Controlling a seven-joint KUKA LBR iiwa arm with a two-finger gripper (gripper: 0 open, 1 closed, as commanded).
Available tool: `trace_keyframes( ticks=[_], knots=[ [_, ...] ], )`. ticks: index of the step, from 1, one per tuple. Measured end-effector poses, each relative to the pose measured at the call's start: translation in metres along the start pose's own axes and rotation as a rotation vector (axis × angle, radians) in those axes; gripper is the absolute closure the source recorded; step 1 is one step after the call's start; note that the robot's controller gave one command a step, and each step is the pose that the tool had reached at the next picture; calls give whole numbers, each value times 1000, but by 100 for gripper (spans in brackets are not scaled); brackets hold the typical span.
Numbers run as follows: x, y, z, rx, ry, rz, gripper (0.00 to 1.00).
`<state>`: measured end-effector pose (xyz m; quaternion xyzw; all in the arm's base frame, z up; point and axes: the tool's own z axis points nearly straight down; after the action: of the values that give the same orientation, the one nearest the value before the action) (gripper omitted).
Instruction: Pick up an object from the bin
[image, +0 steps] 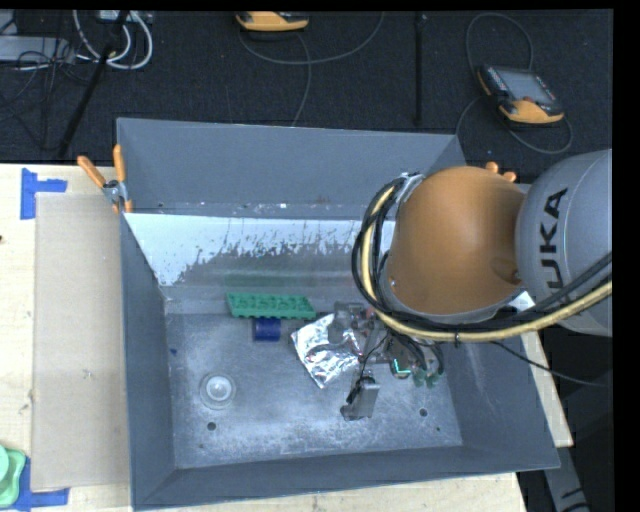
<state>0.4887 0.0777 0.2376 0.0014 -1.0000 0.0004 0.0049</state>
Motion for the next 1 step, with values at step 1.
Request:
trace_keyframes(
  ticks=[1],
  knots=[
    [-94, -29, 173, 0, 9, -14, 0]
  ],
)
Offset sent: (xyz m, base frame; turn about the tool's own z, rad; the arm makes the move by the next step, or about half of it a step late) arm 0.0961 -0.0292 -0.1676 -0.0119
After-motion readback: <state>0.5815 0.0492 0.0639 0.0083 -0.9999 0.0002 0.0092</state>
